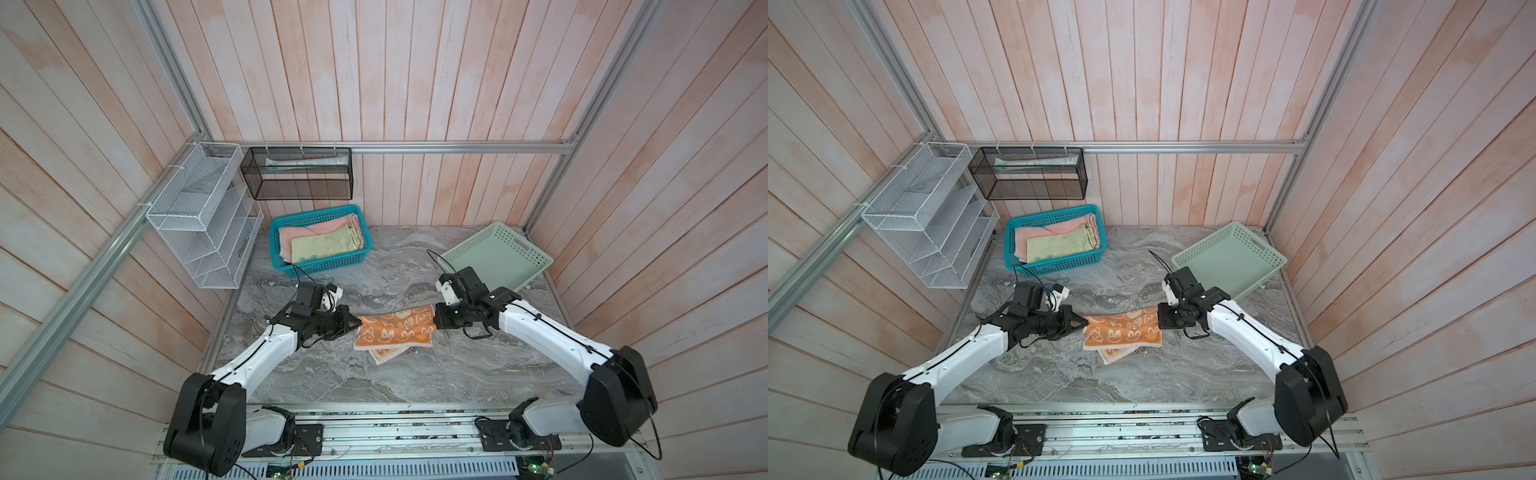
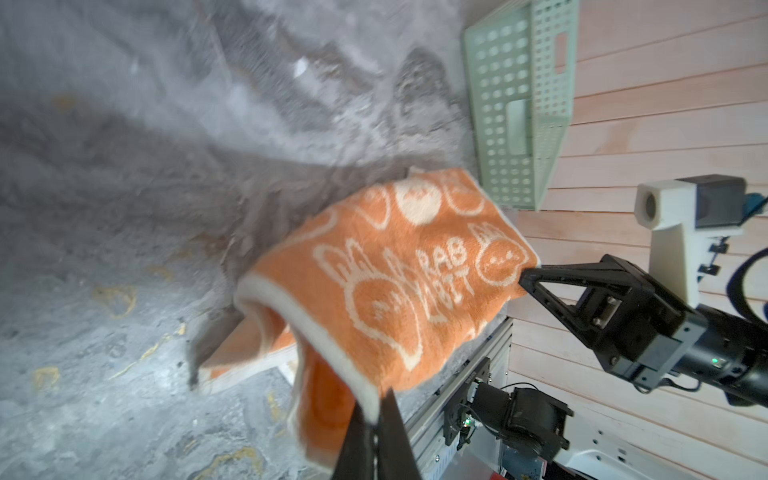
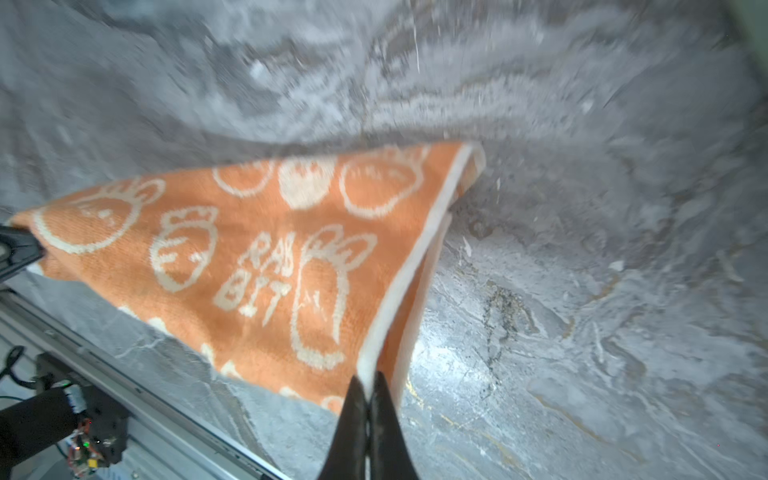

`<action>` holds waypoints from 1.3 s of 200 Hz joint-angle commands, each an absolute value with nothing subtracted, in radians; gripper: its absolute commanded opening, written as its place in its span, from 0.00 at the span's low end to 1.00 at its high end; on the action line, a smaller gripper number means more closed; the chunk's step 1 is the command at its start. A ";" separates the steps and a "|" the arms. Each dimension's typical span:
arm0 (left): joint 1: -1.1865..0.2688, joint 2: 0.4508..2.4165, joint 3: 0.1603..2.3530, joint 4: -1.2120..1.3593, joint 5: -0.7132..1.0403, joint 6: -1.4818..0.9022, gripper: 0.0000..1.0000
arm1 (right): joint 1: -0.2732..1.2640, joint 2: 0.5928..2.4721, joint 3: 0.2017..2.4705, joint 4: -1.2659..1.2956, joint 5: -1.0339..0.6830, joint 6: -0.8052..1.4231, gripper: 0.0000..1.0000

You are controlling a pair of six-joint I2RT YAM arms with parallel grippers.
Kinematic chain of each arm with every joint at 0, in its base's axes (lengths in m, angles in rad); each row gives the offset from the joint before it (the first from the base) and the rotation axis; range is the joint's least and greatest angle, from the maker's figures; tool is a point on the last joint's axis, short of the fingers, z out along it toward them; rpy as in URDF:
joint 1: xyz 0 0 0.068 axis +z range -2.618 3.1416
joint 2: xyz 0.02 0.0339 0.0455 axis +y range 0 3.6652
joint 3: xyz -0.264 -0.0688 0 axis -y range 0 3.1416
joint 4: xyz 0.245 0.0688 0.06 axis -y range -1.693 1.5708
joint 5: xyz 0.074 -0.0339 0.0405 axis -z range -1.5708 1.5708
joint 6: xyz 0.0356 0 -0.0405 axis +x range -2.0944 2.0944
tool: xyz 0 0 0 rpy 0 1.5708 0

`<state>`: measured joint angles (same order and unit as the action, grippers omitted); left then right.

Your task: Fold and stack the towels

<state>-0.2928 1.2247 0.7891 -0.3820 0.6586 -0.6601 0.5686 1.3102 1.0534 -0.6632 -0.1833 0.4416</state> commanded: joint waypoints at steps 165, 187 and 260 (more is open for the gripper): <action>-0.164 1.592 1.188 -0.579 0.809 -0.540 0.00 | 0.349 1.654 1.337 -0.707 -0.409 0.309 0.00; -0.139 1.814 1.305 -0.529 0.849 -0.509 0.00 | 0.316 1.884 1.486 -0.703 -0.423 0.223 0.00; -0.078 1.826 1.192 -0.368 0.852 -0.453 0.00 | 0.319 1.911 1.473 -0.760 -0.377 0.169 0.00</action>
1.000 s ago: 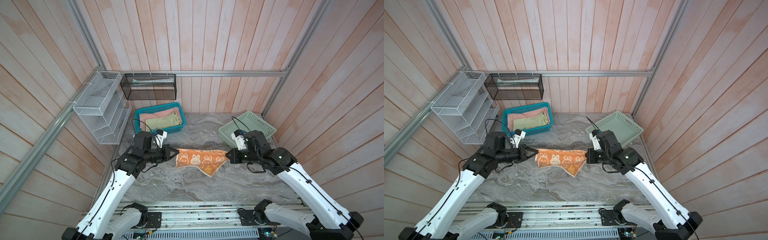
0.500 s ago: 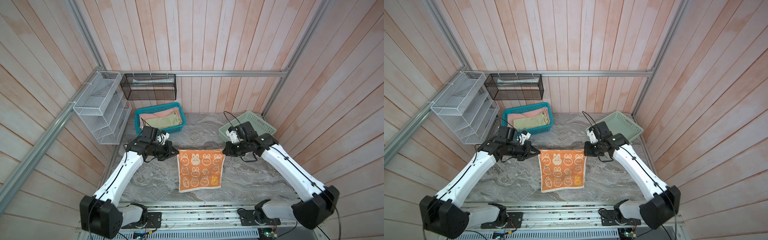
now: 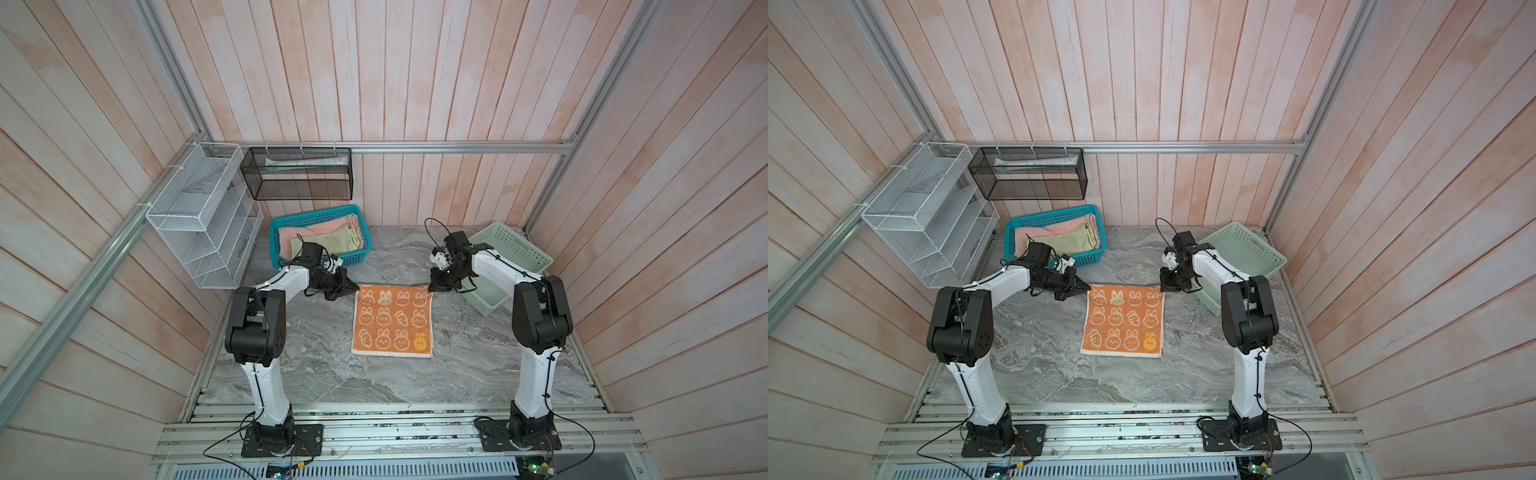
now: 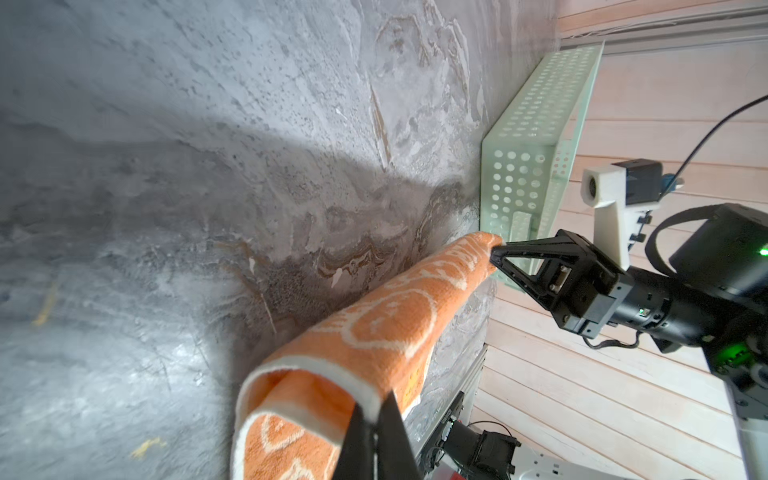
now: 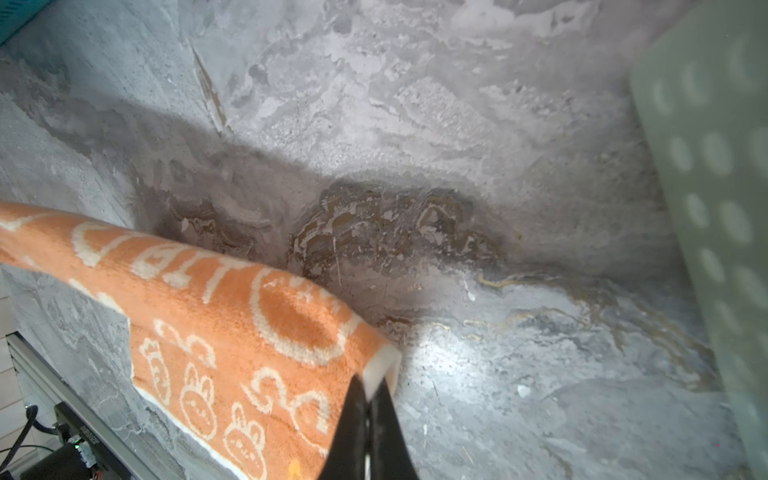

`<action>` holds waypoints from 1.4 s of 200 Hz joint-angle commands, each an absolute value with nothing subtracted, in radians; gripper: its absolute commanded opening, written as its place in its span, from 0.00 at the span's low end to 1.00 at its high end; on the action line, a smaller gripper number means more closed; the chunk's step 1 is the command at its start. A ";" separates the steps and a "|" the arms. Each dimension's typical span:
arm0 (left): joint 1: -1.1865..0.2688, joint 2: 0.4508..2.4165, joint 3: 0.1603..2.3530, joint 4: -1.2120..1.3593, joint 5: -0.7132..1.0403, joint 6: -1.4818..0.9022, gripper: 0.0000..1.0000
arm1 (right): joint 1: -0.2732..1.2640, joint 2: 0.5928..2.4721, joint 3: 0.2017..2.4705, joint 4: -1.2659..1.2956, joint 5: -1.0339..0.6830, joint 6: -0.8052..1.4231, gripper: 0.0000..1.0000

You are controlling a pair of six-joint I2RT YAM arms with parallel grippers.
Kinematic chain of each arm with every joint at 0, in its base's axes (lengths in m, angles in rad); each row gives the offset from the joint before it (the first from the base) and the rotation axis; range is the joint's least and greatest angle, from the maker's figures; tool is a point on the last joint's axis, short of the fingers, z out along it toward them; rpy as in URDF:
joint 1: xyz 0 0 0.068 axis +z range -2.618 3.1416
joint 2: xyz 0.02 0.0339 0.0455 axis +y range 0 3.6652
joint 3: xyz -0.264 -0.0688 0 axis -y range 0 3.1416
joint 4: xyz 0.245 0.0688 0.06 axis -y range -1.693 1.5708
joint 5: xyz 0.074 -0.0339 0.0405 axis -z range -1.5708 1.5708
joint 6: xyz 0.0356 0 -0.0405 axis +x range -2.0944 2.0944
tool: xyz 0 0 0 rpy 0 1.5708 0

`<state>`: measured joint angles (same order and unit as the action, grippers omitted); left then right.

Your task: Fold and stack the towels

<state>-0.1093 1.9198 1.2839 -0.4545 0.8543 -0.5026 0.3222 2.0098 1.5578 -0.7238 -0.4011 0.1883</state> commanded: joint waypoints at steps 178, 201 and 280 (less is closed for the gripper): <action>-0.132 1.587 0.828 -0.363 0.722 -0.461 0.54 | 0.476 1.638 1.158 -0.793 -0.258 0.316 0.44; -0.173 1.696 0.862 -0.312 0.723 -0.483 0.58 | 0.522 1.694 1.194 -0.717 -0.269 0.322 0.44; -0.303 1.822 0.909 -0.217 0.601 -0.560 0.38 | 0.575 1.810 1.158 -0.572 -0.308 0.298 0.33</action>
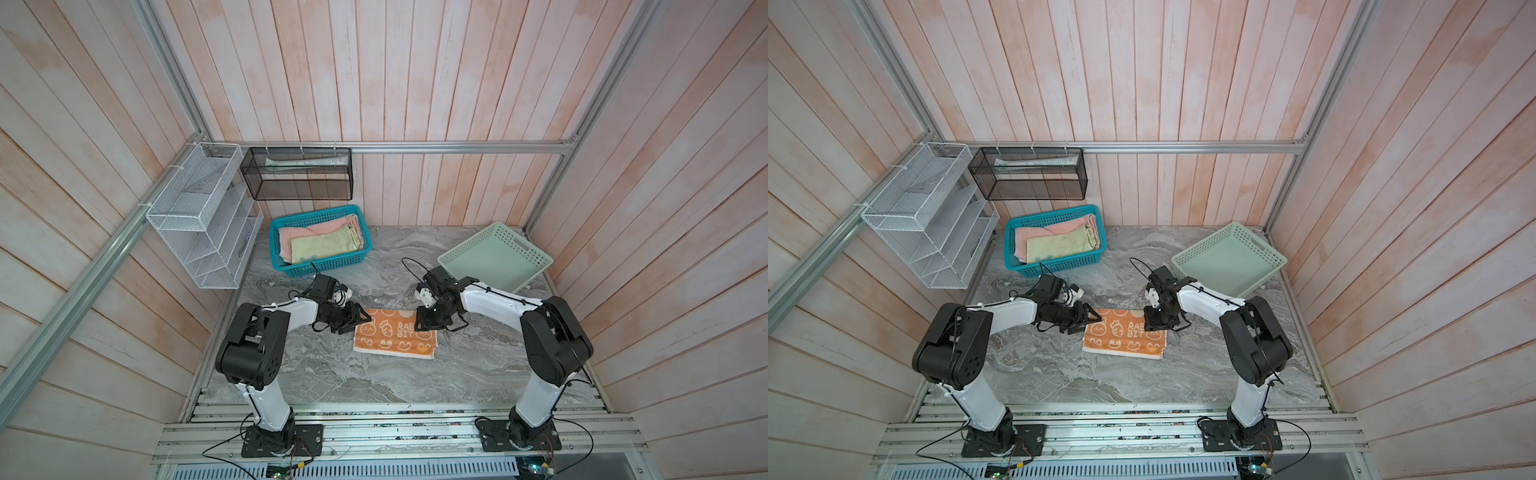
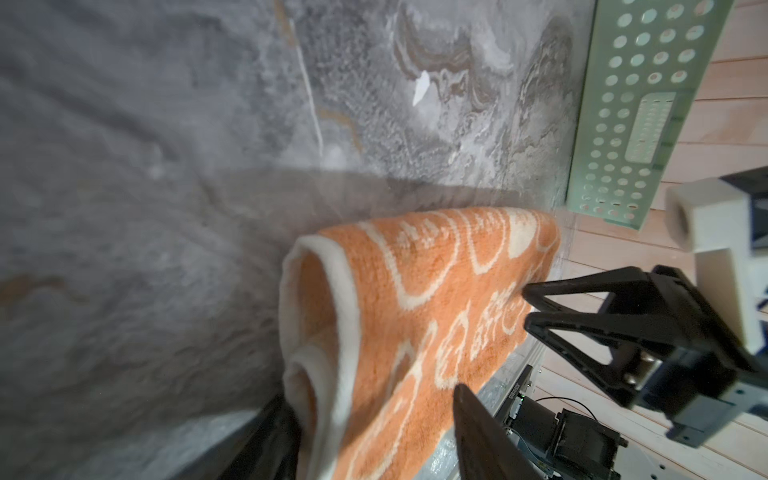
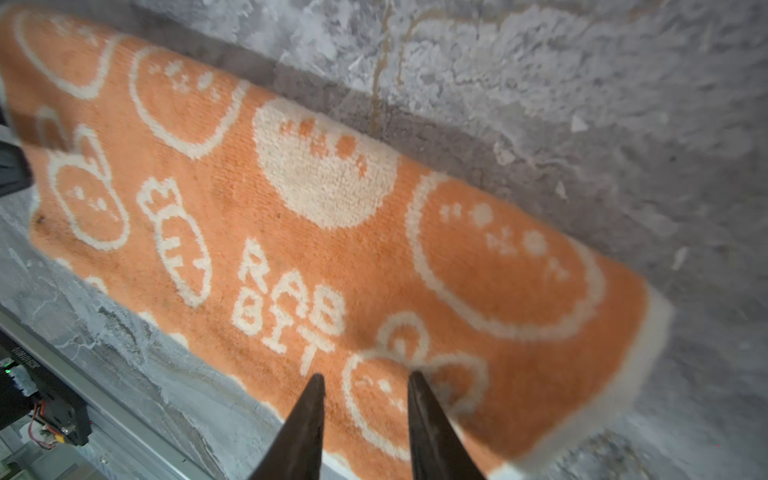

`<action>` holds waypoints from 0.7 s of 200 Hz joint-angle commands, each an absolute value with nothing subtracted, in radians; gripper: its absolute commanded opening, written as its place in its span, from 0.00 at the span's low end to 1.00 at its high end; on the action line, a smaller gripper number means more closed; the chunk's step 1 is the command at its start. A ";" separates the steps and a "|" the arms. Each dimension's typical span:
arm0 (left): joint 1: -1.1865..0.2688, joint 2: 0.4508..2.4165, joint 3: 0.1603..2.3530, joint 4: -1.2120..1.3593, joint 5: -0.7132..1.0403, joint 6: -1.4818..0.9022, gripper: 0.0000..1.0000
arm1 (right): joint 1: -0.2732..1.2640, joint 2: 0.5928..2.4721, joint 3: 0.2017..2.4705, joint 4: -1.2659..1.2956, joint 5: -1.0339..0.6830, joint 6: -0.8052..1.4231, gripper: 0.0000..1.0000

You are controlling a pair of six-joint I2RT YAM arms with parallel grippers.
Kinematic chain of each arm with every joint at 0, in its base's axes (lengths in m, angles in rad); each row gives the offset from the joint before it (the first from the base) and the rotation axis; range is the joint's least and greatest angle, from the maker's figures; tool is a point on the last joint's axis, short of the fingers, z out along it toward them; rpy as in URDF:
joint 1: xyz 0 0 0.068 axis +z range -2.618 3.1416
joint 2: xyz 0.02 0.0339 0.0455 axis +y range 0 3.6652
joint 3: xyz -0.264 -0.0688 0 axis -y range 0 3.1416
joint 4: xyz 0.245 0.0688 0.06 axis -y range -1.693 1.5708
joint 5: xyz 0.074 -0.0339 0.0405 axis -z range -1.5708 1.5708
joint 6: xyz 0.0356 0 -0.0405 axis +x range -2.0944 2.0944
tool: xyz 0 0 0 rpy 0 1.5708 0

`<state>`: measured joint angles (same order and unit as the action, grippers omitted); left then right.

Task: Fold and stack the towels
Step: 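Carry the folded towel to the teal basket with the left gripper while the right withdraws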

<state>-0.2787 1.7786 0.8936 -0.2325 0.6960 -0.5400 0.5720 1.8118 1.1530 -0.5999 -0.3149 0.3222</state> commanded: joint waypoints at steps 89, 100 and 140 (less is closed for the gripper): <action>-0.324 1.845 1.247 -0.333 0.601 -0.483 0.00 | 0.525 1.625 1.120 -0.470 -0.180 0.281 0.27; -0.324 1.859 1.334 -0.376 0.585 -0.459 0.00 | 0.512 1.623 1.109 -0.458 -0.184 0.278 0.27; -0.300 2.042 1.785 -0.565 0.577 -0.393 0.00 | 0.475 1.651 1.113 -0.440 -0.219 0.264 0.27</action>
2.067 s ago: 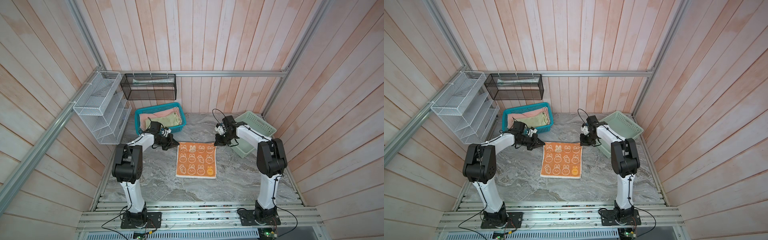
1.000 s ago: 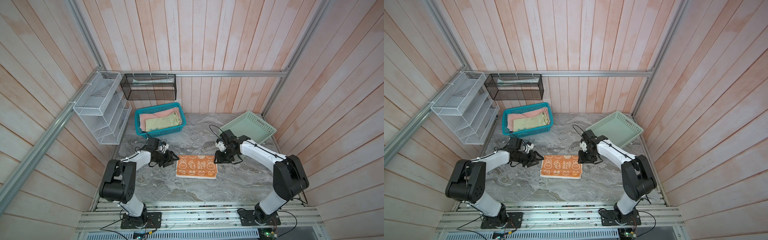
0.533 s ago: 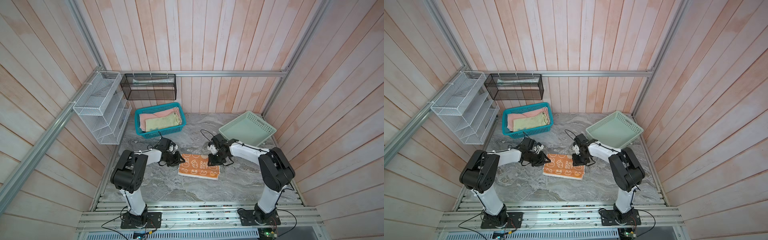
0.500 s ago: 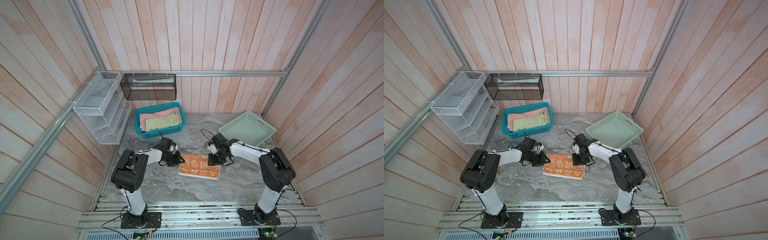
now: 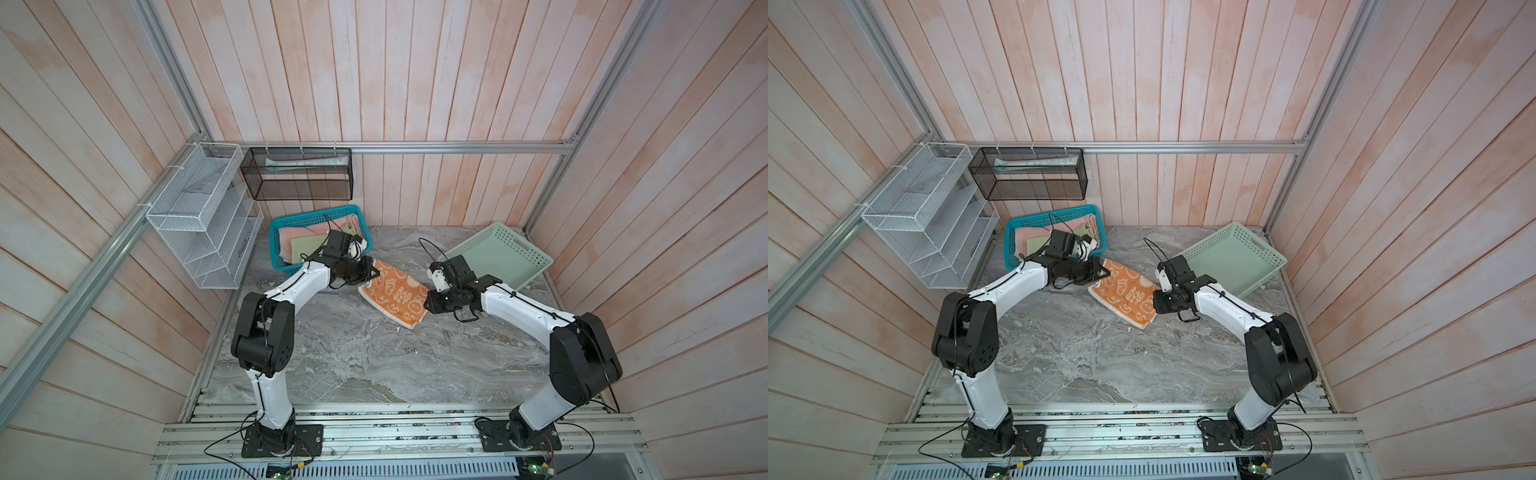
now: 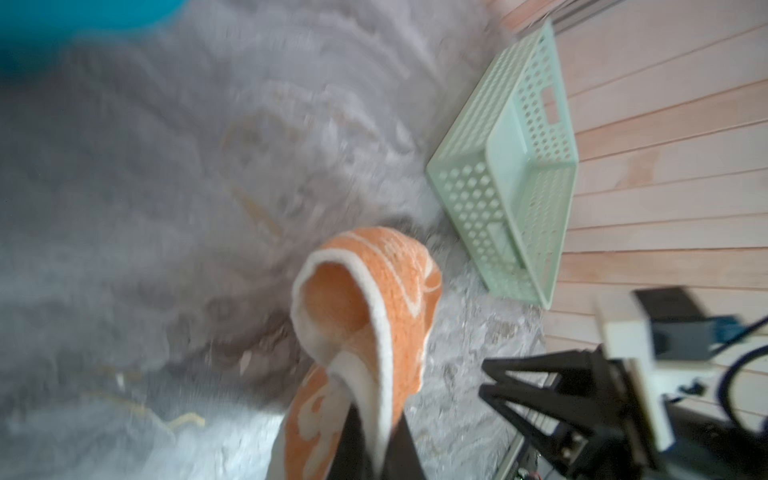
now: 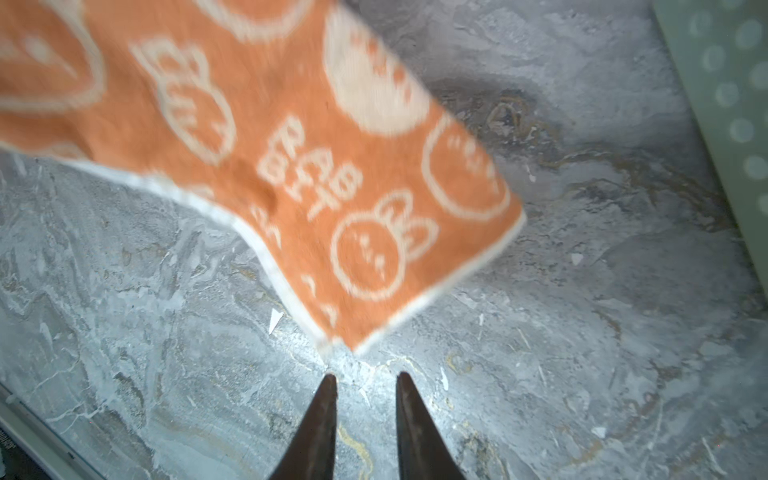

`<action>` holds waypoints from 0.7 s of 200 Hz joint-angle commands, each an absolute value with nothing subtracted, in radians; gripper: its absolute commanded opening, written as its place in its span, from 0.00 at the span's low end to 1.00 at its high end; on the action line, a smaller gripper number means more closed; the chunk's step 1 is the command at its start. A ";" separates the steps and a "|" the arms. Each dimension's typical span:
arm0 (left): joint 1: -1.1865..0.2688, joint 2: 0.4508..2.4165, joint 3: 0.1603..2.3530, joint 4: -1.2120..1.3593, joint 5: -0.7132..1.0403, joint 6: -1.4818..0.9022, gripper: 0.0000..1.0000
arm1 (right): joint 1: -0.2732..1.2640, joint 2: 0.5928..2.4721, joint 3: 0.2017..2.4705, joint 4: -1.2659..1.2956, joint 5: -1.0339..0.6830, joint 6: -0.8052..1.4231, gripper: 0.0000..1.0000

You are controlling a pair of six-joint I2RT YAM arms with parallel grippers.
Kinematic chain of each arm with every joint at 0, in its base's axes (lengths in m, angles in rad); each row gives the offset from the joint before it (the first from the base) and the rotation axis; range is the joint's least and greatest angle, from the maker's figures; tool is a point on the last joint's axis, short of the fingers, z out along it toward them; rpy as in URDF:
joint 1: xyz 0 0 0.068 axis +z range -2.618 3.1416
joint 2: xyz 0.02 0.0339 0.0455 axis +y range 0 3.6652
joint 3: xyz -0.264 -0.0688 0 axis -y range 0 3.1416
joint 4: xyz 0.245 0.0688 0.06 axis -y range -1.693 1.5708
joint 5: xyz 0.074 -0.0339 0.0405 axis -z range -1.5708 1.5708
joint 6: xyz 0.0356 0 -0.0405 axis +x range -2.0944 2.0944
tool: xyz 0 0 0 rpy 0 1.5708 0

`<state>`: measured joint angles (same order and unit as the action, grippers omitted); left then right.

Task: Fold and stack the towels
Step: 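Carry the folded towel to the teal basket with the left gripper while the right withdraws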

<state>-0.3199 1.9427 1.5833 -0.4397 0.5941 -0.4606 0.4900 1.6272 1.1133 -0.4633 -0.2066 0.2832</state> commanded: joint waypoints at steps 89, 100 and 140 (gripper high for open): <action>-0.067 2.360 2.335 -0.708 0.655 -0.417 0.00 | 0.426 1.702 1.126 -0.439 -0.252 0.258 0.25; -0.034 2.364 2.324 -0.682 0.664 -0.432 0.00 | 0.424 1.711 1.138 -0.442 -0.256 0.257 0.25; 0.048 2.350 2.220 -0.524 0.696 -0.494 0.00 | 0.423 1.741 1.172 -0.450 -0.268 0.273 0.24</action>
<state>0.0189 2.3505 2.2826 -0.6060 0.6697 -0.4393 0.4255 1.7203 1.1362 -0.4427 -0.2432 0.2703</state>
